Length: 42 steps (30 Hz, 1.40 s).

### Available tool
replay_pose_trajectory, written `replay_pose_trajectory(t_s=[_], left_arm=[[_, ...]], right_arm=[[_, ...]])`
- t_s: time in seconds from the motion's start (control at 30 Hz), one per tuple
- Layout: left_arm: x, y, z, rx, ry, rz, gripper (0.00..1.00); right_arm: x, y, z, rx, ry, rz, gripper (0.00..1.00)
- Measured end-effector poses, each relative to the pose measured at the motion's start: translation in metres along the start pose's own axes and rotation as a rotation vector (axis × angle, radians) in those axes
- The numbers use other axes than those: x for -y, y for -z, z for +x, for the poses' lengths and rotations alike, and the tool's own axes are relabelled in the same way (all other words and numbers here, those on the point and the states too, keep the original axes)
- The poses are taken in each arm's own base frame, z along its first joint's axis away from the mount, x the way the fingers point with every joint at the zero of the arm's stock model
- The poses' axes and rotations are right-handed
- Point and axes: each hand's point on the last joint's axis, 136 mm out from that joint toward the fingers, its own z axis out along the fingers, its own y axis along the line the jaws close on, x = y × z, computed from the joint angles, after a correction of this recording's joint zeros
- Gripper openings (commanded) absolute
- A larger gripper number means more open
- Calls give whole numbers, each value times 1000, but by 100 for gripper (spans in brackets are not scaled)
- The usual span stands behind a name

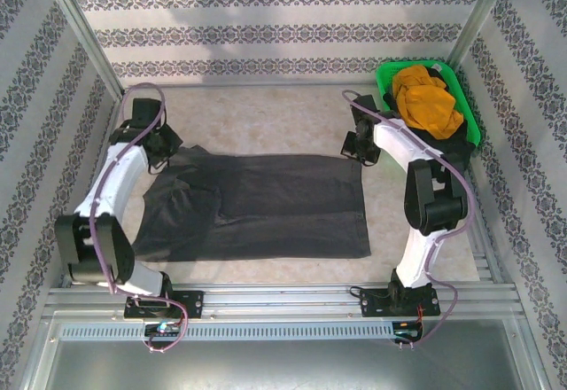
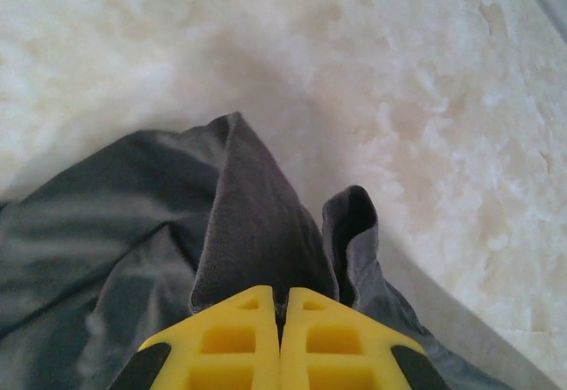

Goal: Fold and stack the t-shirts

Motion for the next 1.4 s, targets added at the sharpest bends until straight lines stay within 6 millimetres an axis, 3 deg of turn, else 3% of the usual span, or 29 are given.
replay_pose_trajectory(t_s=[0.3, 0.67, 0.87, 1.2, 1.3, 1.4], left_arm=[[-63, 42, 48, -5, 130, -96, 0], [-125, 61, 107, -91, 238, -234, 0], [-135, 76, 117, -93, 278, -245, 0], [-159, 73, 153, -185, 295, -314, 0], [-161, 75, 154, -187, 295, -319, 0], [-161, 75, 154, -186, 294, -316, 0]], right_arm=[[9, 7, 32, -14, 25, -1, 0], [26, 10, 79, -60, 50, 21, 0], [32, 13, 84, -65, 43, 38, 0], [38, 14, 96, -81, 57, 63, 0], [42, 12, 108, -101, 62, 75, 15], [49, 15, 118, -117, 48, 88, 22]])
